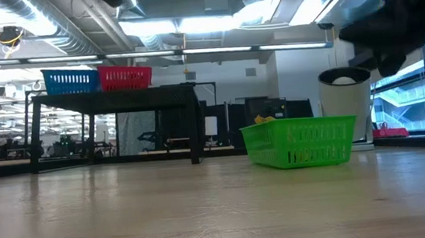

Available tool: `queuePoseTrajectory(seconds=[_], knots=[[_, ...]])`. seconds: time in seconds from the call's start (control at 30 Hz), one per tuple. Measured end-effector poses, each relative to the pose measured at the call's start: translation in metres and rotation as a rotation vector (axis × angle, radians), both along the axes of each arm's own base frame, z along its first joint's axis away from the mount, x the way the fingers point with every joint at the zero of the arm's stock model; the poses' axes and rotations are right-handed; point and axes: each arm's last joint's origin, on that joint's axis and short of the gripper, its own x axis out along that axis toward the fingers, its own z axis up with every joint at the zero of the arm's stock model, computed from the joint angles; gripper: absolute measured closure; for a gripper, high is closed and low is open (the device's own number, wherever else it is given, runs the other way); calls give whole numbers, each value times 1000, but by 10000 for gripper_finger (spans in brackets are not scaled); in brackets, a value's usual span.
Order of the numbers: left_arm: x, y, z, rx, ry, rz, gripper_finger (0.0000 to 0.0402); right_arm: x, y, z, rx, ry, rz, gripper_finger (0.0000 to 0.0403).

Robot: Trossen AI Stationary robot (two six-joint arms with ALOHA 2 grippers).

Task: Pick & Place Office Desk Supplies
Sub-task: Put the green bin with crayon boxes on the shelf

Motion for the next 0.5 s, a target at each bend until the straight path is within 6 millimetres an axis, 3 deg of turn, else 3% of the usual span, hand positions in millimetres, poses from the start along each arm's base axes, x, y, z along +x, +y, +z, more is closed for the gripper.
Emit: queuePoseTrajectory(seconds=[0.27,0.5], knots=[[-2,-4,1,26,-27,7,396,19,4,12,-68,70,-31,362],[-2,-3,1,10,-39,38,401,60,27,29,-206,223,53,362]])
